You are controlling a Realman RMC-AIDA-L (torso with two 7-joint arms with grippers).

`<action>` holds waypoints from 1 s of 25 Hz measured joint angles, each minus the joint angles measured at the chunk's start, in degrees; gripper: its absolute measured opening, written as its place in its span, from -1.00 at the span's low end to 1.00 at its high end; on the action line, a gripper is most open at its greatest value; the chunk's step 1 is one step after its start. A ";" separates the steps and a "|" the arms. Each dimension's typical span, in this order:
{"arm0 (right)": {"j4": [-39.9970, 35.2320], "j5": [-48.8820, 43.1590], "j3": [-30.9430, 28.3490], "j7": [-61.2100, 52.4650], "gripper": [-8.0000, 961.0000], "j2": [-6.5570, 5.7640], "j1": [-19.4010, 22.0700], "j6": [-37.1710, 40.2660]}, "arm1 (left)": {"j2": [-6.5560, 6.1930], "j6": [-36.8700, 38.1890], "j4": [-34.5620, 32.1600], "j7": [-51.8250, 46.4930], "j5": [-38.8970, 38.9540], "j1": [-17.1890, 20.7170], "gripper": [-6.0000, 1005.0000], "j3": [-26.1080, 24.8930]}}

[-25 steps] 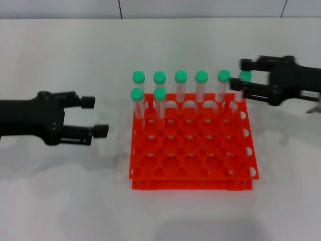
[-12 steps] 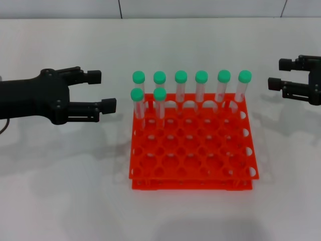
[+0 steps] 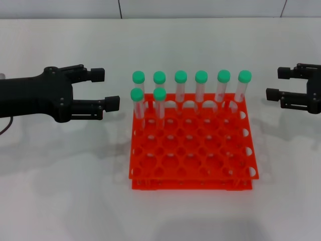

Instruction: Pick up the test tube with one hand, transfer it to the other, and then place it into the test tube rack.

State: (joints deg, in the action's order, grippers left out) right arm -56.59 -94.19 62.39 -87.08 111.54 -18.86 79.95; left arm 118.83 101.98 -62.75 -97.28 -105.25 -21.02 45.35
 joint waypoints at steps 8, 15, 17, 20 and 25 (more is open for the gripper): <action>0.18 -0.03 0.19 -0.02 0.36 0.31 0.18 0.19 | -0.03 0.10 0.00 -0.13 0.06 0.02 0.77 0.00; 0.17 -0.03 0.23 -0.03 0.36 0.60 0.17 0.83 | -0.22 0.39 0.00 -0.28 0.06 0.02 0.77 0.00; 0.17 -0.03 0.19 -0.03 0.36 0.62 0.16 0.83 | -0.26 0.41 0.00 -0.28 0.06 0.01 0.77 0.00; 0.18 -0.03 0.09 -0.03 0.36 0.68 0.15 0.75 | -0.27 0.48 0.00 -0.24 0.06 0.01 0.77 0.10; 0.03 -0.57 0.06 -0.03 0.35 0.85 0.14 0.80 | -0.27 0.51 0.00 -0.27 0.06 0.02 0.77 0.19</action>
State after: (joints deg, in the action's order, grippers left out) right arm -56.57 -94.76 62.45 -87.11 112.40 -18.72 80.75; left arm 118.56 102.48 -62.75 -97.55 -105.19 -21.00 45.54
